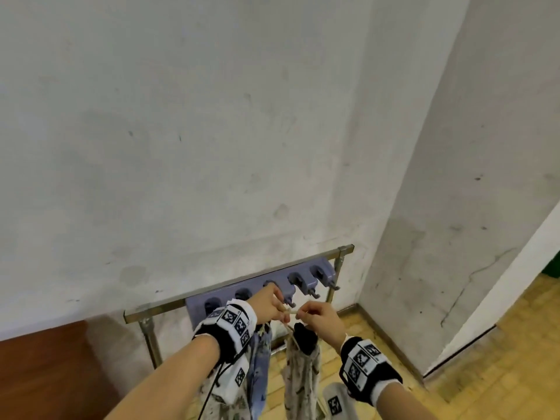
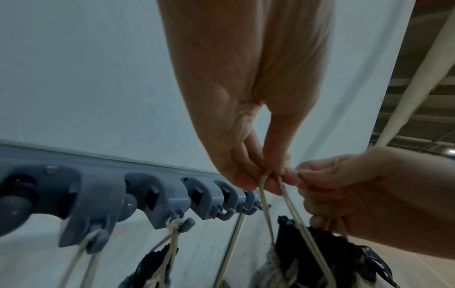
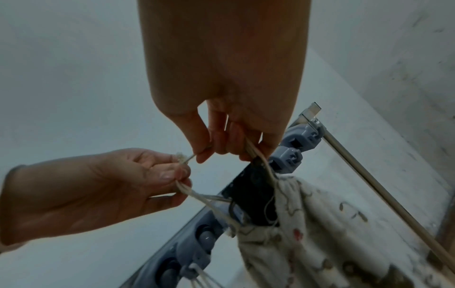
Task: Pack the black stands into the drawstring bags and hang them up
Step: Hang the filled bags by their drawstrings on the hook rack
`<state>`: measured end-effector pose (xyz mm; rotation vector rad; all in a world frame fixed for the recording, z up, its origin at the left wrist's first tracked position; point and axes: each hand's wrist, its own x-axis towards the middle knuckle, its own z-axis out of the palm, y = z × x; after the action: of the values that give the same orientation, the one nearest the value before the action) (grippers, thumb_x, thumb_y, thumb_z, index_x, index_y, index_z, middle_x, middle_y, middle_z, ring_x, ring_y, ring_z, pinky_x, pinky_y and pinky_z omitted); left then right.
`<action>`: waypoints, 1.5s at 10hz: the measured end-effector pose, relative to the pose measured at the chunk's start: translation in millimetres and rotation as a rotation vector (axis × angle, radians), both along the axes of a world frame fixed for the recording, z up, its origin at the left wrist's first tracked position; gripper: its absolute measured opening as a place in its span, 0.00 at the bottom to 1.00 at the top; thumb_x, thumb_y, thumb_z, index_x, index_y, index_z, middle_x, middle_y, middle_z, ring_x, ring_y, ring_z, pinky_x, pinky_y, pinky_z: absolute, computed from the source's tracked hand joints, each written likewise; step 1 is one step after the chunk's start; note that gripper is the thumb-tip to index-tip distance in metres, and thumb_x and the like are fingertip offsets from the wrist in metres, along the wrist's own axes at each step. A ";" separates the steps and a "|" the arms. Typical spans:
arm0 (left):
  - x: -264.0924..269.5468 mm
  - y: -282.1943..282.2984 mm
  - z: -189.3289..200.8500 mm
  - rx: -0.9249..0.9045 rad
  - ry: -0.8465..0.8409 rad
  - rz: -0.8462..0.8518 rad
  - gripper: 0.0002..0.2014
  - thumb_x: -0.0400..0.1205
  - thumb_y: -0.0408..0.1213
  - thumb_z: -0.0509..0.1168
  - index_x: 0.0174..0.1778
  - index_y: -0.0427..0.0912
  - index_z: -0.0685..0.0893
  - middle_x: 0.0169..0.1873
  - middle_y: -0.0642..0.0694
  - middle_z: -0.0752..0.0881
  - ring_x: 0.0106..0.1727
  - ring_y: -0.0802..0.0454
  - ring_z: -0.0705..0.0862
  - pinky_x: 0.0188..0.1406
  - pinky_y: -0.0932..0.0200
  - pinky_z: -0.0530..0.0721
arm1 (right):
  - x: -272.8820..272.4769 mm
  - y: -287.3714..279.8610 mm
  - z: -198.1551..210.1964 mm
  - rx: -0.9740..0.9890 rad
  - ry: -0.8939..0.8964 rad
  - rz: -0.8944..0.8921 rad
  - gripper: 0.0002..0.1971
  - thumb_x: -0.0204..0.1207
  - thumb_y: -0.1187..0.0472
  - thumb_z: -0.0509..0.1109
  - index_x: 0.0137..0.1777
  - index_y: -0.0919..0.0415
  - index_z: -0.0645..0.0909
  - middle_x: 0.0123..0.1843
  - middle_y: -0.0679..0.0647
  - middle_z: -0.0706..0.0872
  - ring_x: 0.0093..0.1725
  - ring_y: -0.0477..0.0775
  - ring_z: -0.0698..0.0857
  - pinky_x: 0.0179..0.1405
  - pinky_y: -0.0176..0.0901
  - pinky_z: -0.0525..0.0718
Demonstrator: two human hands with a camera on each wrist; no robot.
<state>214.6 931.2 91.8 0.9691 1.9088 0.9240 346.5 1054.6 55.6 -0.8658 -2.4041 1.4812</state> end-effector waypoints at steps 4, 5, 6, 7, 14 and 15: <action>-35.2 69.7 -56.7 -0.117 0.124 0.285 0.30 0.71 0.29 0.74 0.54 0.48 0.59 0.40 0.43 0.82 0.37 0.48 0.86 0.38 0.59 0.87 | -55.2 67.5 -51.7 -0.008 -0.106 0.123 0.10 0.81 0.64 0.67 0.37 0.55 0.80 0.33 0.47 0.82 0.33 0.42 0.79 0.33 0.26 0.75; -36.2 77.7 -68.1 -0.124 0.126 0.324 0.28 0.72 0.29 0.73 0.49 0.55 0.59 0.35 0.52 0.74 0.32 0.58 0.78 0.35 0.66 0.81 | -67.1 80.3 -69.6 -0.023 -0.128 0.137 0.09 0.81 0.63 0.66 0.39 0.56 0.81 0.35 0.48 0.83 0.36 0.44 0.80 0.38 0.33 0.77; -38.9 91.1 -81.0 -0.148 0.118 0.367 0.34 0.73 0.29 0.72 0.38 0.65 0.52 0.32 0.55 0.67 0.30 0.61 0.70 0.32 0.68 0.73 | -74.1 89.1 -86.2 -0.039 -0.176 0.135 0.06 0.82 0.61 0.65 0.45 0.59 0.81 0.42 0.54 0.86 0.43 0.51 0.83 0.48 0.45 0.81; -41.5 109.1 -98.5 -0.125 -0.110 0.596 0.19 0.79 0.47 0.67 0.34 0.57 0.60 0.24 0.49 0.60 0.22 0.52 0.60 0.21 0.63 0.62 | -77.3 90.5 -89.4 -0.086 -0.193 0.191 0.08 0.84 0.61 0.62 0.43 0.60 0.79 0.38 0.53 0.82 0.40 0.51 0.81 0.42 0.44 0.78; -56.4 88.7 -32.1 -0.319 0.119 0.389 0.07 0.78 0.23 0.65 0.49 0.35 0.81 0.45 0.32 0.89 0.31 0.50 0.89 0.25 0.62 0.82 | -101.3 110.6 -8.0 0.169 -0.621 0.696 0.14 0.81 0.67 0.63 0.65 0.68 0.80 0.51 0.63 0.88 0.39 0.54 0.85 0.35 0.37 0.86; -69.8 67.3 -6.8 -0.274 0.246 0.463 0.10 0.73 0.25 0.71 0.49 0.37 0.85 0.43 0.41 0.88 0.34 0.52 0.87 0.32 0.61 0.84 | -115.9 101.8 23.1 0.324 -0.560 0.749 0.14 0.79 0.70 0.64 0.61 0.73 0.82 0.59 0.66 0.87 0.38 0.53 0.82 0.24 0.33 0.80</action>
<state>144.8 998.5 85.0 0.5019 2.4556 0.7885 230.6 1156.4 78.6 -0.3248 -3.5251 1.0289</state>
